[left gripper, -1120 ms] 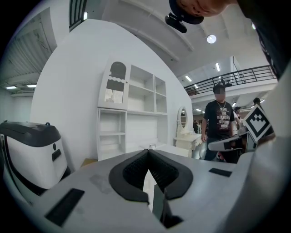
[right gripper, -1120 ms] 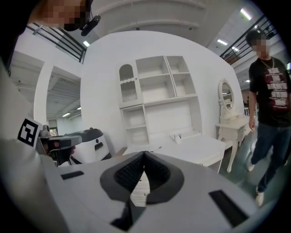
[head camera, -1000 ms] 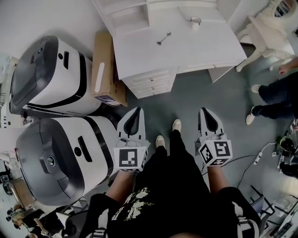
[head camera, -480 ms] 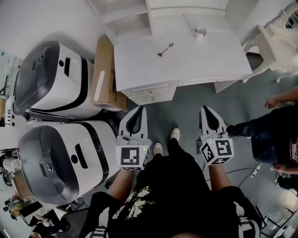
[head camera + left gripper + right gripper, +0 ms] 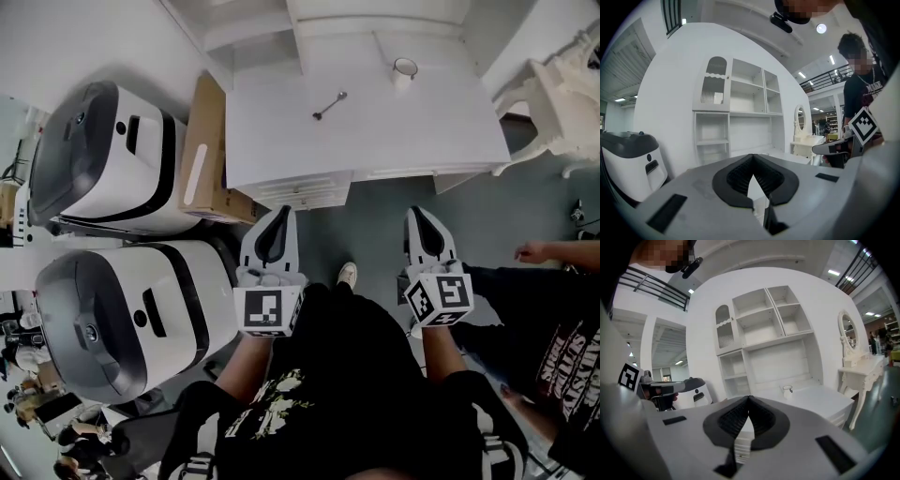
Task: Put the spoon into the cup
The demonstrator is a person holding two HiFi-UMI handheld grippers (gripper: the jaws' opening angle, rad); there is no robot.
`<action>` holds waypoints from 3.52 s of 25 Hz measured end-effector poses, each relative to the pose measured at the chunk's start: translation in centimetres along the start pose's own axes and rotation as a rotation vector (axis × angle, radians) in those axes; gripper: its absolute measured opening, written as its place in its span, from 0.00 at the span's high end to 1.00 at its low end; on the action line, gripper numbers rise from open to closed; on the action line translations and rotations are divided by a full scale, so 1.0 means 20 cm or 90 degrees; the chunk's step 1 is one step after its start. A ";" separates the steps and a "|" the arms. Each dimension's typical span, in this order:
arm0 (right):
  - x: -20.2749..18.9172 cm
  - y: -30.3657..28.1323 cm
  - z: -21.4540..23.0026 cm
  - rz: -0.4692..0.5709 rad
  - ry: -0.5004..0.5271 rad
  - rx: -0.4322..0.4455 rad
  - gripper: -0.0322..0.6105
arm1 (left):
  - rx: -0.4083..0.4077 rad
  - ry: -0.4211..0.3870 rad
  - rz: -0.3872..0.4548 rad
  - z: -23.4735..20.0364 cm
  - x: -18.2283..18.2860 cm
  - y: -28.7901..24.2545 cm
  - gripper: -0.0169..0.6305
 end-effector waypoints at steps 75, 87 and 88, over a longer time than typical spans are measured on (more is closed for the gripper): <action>-0.02 -0.92 0.35 -0.133 -0.012 -0.108 0.85 | -0.226 -0.013 -0.368 -0.30 -1.10 -1.88 0.73; -0.03 -0.91 0.39 -0.136 -0.024 -0.122 0.85 | -0.188 0.028 -0.429 -0.31 -1.27 -1.96 0.73; -0.03 -0.91 0.40 -0.137 -0.026 -0.124 0.85 | -0.186 0.024 -0.429 -0.30 -1.27 -1.96 0.73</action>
Point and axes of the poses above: the fingertips, and each gripper's own axes: y backward along the fingers, z to its right, x out of its top, the point moved 3 cm from there along y, backward along the fingers, and after that the axes turned 3 degrees about -y, right-handed, at the moved point
